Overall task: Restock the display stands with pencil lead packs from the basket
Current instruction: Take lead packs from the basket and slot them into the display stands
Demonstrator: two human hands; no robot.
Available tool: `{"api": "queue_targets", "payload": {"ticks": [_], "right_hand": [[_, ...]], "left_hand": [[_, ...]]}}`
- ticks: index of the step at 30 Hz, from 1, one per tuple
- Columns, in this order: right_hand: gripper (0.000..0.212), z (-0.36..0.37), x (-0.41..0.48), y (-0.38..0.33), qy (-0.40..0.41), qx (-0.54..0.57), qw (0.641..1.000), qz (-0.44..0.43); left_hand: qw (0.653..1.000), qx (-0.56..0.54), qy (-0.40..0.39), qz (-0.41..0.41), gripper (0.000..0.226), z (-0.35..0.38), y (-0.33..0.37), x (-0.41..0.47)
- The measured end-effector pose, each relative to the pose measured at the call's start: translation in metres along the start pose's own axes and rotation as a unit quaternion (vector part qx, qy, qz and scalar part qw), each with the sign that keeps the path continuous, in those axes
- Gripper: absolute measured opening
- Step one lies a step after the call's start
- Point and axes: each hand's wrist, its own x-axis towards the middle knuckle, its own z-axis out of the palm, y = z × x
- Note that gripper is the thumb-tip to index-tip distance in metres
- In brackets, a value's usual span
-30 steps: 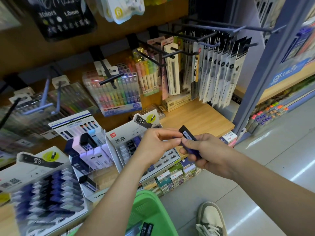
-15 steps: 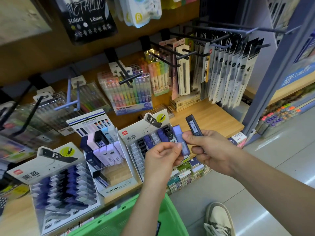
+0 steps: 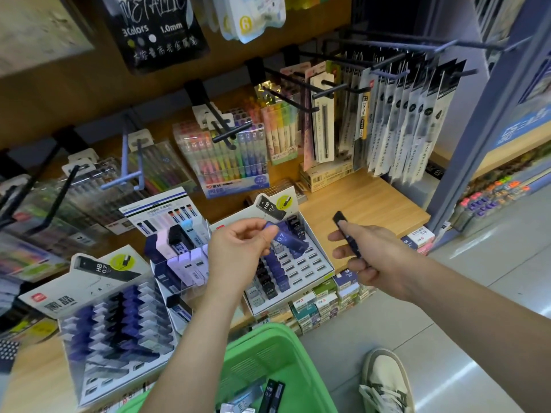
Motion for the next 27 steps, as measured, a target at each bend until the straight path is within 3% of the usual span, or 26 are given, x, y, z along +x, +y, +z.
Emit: {"api": "queue_targets", "payload": {"ticks": [3,9,21,27], "right_hand": [[0.031,-0.007,0.001,0.003,0.055,-0.005,0.998,-0.019],[0.021,-0.009,0.001,0.006,0.037,0.016,0.998,-0.053],[0.023,-0.011,0.003,0.009,0.002,-0.025,0.998,-0.061],[0.021,-0.011,0.002,0.008,0.011,-0.018,0.998,-0.055]], "left_hand": [[0.989,0.141,0.013,0.032,0.010,0.004,-0.017,0.008],[0.942,0.318,-0.005,0.104,0.016,0.033,-0.047,0.006],[0.915,0.382,-0.029,0.126,0.021,0.046,-0.061,0.010],[0.874,0.460,-0.065,0.140,0.010,0.052,-0.062,0.014]]}}
